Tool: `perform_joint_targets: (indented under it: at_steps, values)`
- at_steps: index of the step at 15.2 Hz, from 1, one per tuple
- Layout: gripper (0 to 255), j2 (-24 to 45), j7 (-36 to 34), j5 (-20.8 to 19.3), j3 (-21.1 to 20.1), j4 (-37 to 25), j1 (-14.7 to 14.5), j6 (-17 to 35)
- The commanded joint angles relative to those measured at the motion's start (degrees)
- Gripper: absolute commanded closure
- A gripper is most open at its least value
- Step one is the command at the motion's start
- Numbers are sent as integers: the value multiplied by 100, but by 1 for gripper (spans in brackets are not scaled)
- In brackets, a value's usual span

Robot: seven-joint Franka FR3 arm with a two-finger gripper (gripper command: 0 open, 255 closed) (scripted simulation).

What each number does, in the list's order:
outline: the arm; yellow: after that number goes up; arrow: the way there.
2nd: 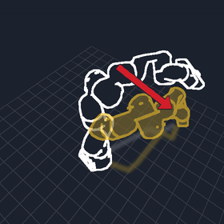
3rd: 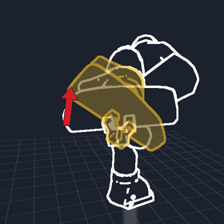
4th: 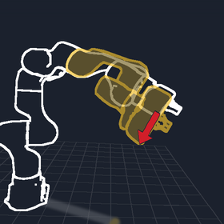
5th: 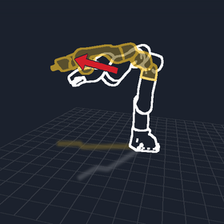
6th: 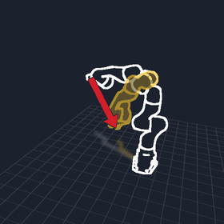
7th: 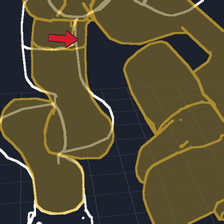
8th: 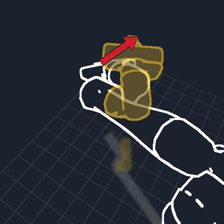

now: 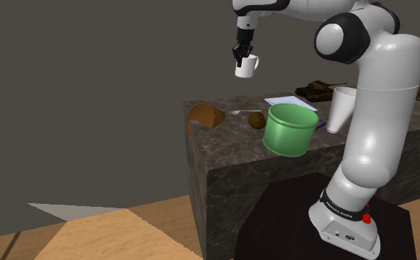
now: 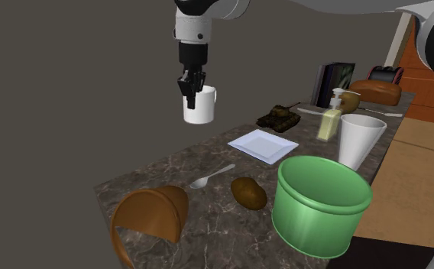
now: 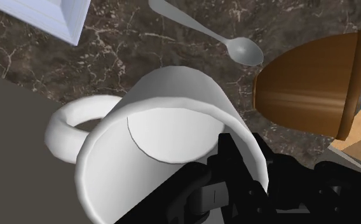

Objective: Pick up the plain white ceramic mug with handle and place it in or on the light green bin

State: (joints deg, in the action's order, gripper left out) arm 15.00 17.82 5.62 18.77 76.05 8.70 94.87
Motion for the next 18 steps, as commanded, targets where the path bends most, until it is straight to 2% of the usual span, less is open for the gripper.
perform_joint_targets:
  at_steps: [1, 6, 11, 18]
  values:
    - [255, 53, -2, 16, 2, -225, 18, -174]
    - [255, 237, 9, 80, 10, -879, 92, -651]
    - [255, -1251, -286, -423, -52, 1002, -286, -181]
    - [255, -2997, -778, -932, -348, 2808, -438, -55]
